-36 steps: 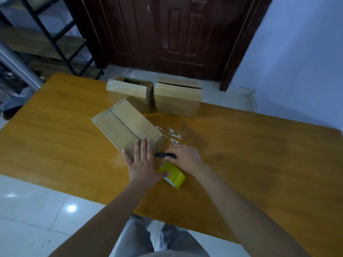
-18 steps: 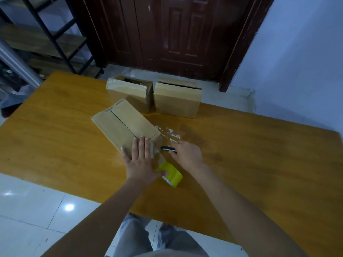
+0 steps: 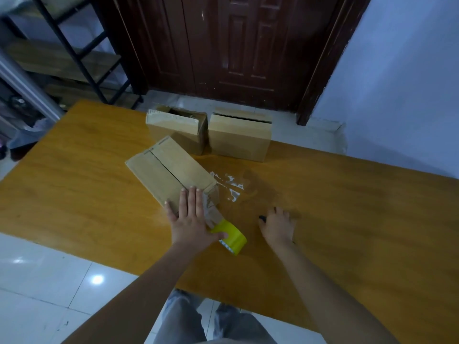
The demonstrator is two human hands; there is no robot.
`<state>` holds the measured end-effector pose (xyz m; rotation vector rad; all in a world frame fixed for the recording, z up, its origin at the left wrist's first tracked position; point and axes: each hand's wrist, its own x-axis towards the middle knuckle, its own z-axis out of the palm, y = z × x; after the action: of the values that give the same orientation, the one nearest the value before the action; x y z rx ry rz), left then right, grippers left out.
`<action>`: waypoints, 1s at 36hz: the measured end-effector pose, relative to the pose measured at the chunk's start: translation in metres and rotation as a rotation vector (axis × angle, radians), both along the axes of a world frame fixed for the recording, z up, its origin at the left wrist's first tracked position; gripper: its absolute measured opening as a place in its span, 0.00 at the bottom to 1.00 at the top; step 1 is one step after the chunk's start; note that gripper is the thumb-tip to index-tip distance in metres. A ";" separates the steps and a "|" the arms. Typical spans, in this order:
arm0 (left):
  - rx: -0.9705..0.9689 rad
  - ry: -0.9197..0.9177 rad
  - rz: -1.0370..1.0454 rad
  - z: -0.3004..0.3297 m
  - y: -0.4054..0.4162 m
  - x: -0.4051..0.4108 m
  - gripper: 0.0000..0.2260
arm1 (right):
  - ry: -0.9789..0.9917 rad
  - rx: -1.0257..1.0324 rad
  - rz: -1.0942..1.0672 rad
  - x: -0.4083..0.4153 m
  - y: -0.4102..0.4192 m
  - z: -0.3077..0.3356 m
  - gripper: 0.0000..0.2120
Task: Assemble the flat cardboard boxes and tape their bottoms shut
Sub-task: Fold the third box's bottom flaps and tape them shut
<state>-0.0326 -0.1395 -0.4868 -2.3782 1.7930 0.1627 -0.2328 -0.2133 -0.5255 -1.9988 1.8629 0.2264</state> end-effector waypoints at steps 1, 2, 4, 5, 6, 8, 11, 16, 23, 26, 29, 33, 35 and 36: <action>-0.010 0.002 0.000 -0.001 0.000 0.000 0.57 | -0.159 0.002 -0.032 0.010 0.000 0.006 0.20; -0.022 0.003 0.002 -0.001 0.000 0.000 0.58 | -0.350 0.023 -0.063 0.022 0.000 0.012 0.21; -0.028 0.000 0.005 -0.001 0.000 0.000 0.58 | -0.661 0.133 -0.084 0.048 0.003 0.026 0.22; -0.022 -0.002 0.005 -0.001 0.000 0.000 0.57 | -0.730 0.199 -0.061 0.060 0.005 0.031 0.22; -0.012 -0.003 0.004 -0.001 0.000 0.001 0.57 | -0.765 0.269 -0.043 0.071 0.007 0.033 0.23; -0.023 -0.008 -0.006 -0.003 0.000 0.002 0.57 | -0.808 0.380 -0.054 0.087 0.009 0.029 0.20; -0.046 -0.003 -0.028 -0.008 0.000 0.005 0.55 | -0.821 0.386 -0.129 0.096 0.011 0.013 0.10; -0.260 0.048 -0.108 -0.003 -0.005 0.022 0.34 | -0.851 0.335 -0.129 0.094 0.011 0.003 0.02; -0.395 0.156 -0.113 0.005 -0.023 0.042 0.14 | -0.873 0.291 -0.127 0.088 0.020 -0.003 0.08; -0.422 0.119 -0.112 -0.002 -0.027 0.044 0.10 | -0.866 0.261 -0.110 0.087 0.021 -0.001 0.09; -0.448 0.070 -0.125 -0.006 -0.025 0.044 0.12 | -0.862 0.214 -0.094 0.086 0.024 0.000 0.09; -0.415 0.021 -0.130 -0.006 -0.026 0.043 0.12 | -0.857 0.130 -0.105 0.082 0.031 -0.007 0.10; -0.377 -0.007 -0.136 -0.005 -0.026 0.042 0.13 | -0.891 0.107 -0.131 0.077 0.035 -0.011 0.12; -0.364 -0.021 -0.143 -0.004 -0.026 0.041 0.14 | -0.908 0.102 -0.147 0.074 0.036 -0.012 0.13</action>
<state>0.0087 -0.1659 -0.4910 -2.4499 2.1290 -0.2253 -0.1584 -0.1771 -0.5379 -1.4873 1.3378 -0.5348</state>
